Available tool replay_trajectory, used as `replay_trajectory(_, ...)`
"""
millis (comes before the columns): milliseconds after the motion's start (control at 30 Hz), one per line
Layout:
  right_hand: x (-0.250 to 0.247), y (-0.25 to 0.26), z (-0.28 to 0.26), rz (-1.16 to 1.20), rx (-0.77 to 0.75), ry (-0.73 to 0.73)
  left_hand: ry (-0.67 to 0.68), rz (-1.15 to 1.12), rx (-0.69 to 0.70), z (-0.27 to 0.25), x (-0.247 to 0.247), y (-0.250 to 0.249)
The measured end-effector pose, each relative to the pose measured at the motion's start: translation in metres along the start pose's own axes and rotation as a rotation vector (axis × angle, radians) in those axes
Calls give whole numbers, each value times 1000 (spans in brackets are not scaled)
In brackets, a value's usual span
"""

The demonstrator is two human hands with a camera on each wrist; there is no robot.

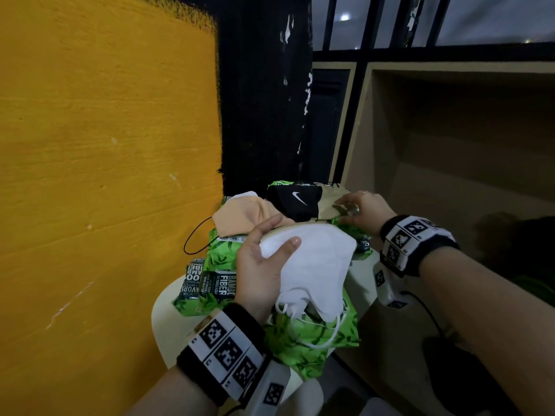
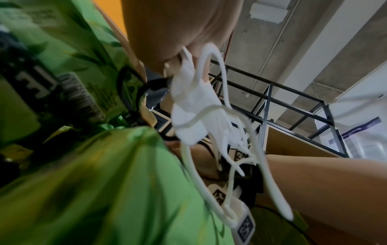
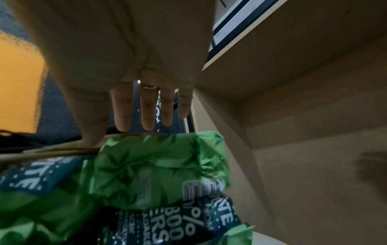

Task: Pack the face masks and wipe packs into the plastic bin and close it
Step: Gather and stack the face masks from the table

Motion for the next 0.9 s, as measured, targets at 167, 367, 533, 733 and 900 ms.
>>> replay_trajectory(167, 15, 5, 10, -23, 16, 60, -10, 72, 10, 5, 3, -1)
replay_trajectory(367, 15, 5, 9, 32, -8, 1, -13, 99, 14, 3, 3, 0)
replay_trajectory(533, 9, 4, 2, 90, -78, -105, 1, 93, 15, 1, 2, 1)
replay_trajectory(733, -7, -2, -5, 210, -39, -435, 22, 91, 9, -1, 3, 1)
replay_trajectory(900, -32, 0, -18, 218, 34, -645, 25, 73, -6, -3, 4, -1)
Point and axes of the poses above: each hand's wrist, its own z-axis towards the middle knuckle, its own x-axis out of the palm, y = z × x, the point moved 3 cm from there along z, towards the middle knuckle, and after that the axes turned 7 degrees about z, right-handed, at the moved point
